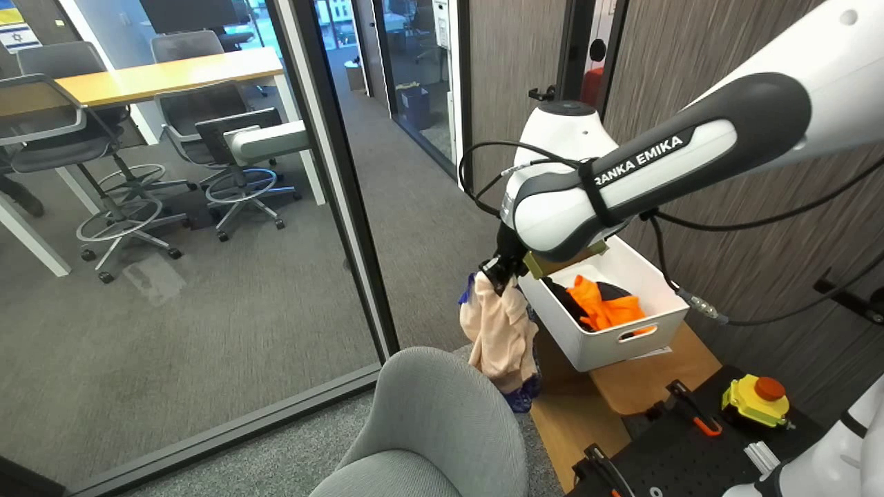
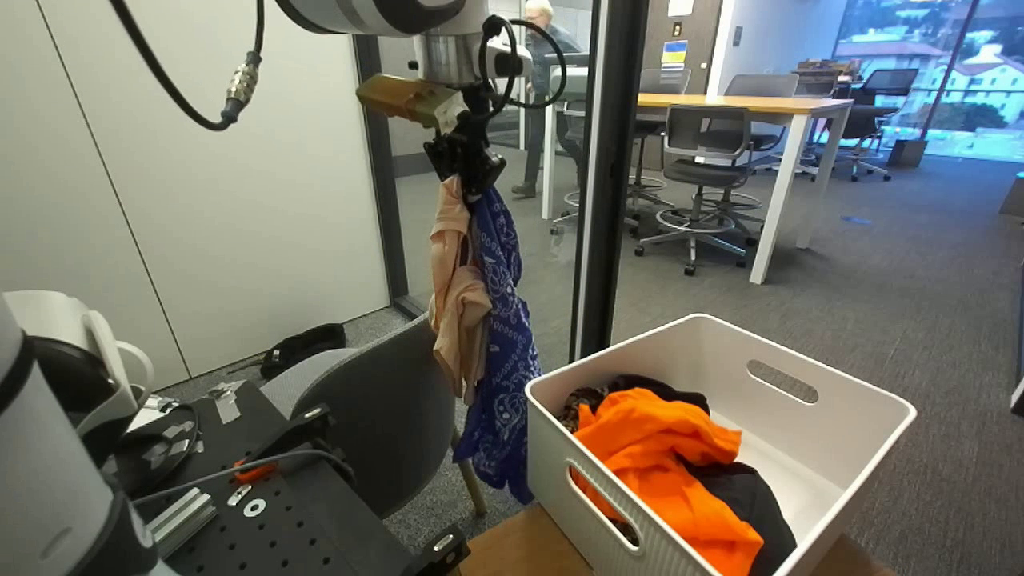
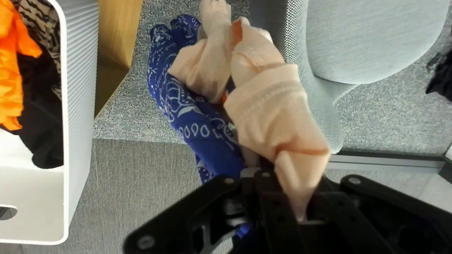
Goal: Pick up the peach shirt and blue bandana from the bin and put them on the back of the chair
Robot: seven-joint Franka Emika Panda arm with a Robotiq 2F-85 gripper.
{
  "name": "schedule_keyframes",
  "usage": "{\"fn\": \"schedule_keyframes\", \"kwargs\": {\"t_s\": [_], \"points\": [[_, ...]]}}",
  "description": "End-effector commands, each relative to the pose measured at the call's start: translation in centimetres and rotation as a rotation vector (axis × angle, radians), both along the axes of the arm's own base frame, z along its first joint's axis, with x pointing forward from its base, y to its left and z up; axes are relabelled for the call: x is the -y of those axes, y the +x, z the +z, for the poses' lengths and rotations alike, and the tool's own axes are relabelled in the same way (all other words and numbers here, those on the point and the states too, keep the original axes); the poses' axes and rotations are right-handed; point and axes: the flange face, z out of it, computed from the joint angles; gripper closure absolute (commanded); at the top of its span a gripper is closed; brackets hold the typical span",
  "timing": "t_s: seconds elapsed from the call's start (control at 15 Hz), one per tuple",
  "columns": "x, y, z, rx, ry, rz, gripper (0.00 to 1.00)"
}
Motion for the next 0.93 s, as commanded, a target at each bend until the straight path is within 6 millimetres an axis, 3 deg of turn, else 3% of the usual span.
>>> {"fn": "schedule_keyframes", "kwargs": {"t_s": [0.0,0.27,0.87], "points": [[-2.5,-0.3,-0.6,0.006,-0.021,0.032,0.91],[-6.9,-1.9,-1.3,-0.016,-0.039,0.1,0.91],[-21.7,-9.2,-1.7,-0.026,-0.078,0.352,0.91]]}}
